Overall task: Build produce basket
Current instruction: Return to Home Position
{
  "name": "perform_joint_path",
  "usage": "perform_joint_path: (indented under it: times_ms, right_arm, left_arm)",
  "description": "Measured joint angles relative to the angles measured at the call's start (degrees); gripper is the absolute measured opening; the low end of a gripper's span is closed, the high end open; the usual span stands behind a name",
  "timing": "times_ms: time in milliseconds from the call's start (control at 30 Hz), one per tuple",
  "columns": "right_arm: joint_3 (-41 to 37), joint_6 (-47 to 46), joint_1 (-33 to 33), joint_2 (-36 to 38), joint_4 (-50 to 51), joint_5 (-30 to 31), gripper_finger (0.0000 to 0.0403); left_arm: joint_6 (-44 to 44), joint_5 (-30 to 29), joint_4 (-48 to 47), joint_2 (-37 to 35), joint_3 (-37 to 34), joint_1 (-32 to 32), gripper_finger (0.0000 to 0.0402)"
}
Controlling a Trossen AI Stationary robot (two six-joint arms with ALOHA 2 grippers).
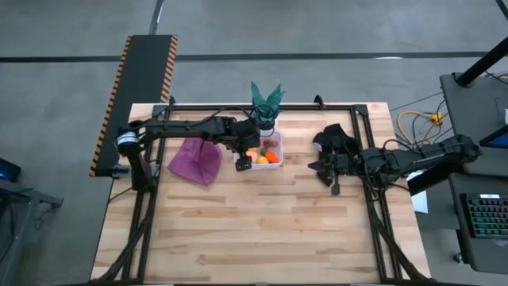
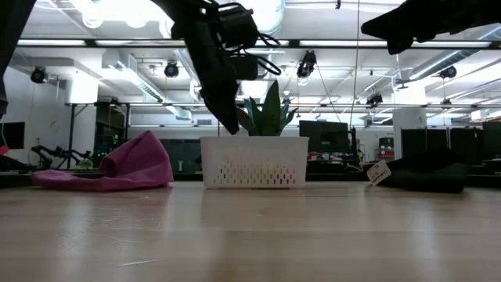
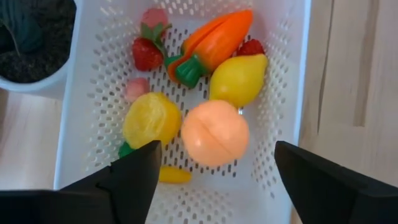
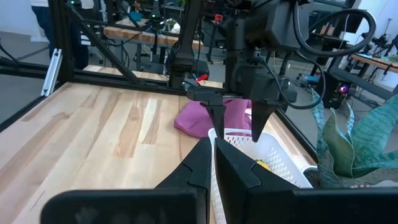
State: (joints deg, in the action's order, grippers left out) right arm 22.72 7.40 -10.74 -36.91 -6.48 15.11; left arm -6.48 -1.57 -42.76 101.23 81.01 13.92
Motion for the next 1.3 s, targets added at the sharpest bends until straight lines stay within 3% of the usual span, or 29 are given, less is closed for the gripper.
perform_joint_path:
  times_ms: [200,367,633,833,967,1300]
  right_arm:
    - [0.00,0.09,0.00,0.00,0.00,0.00,0.0013]
    - [0.00,0.11,0.00,0.01,0.05,0.00,0.0013]
    - [0.00,-1.23,0.02,0.01,0.36,0.00,0.0013]
    - [0.00,-1.33,0.00,-0.02,0.59,-0.02,0.0013]
    - [0.00,-0.92,0.00,-0.02,0.56,-0.02,0.0013]
    - [0.00,-0.94,0.00,-0.02,0.55,-0.02,0.0013]
  left_arm:
    - [0.46,2.91,3.02,-0.04,0.59,-0.92,0.0299]
    - [1.10,11.39,15.46,-1.72,0.05,-3.87,0.0269]
    - [-2.86,12.07,43.80,-3.51,-6.84,-8.74,0.0162]
    - [-6.40,12.05,53.00,-8.46,-15.20,-10.11,0.0066]
    - [-7.58,11.93,56.25,-18.12,-24.05,-10.28,0.0008]
    - [-7.37,3.72,55.54,-59.69,-50.13,-11.77,0.0001]
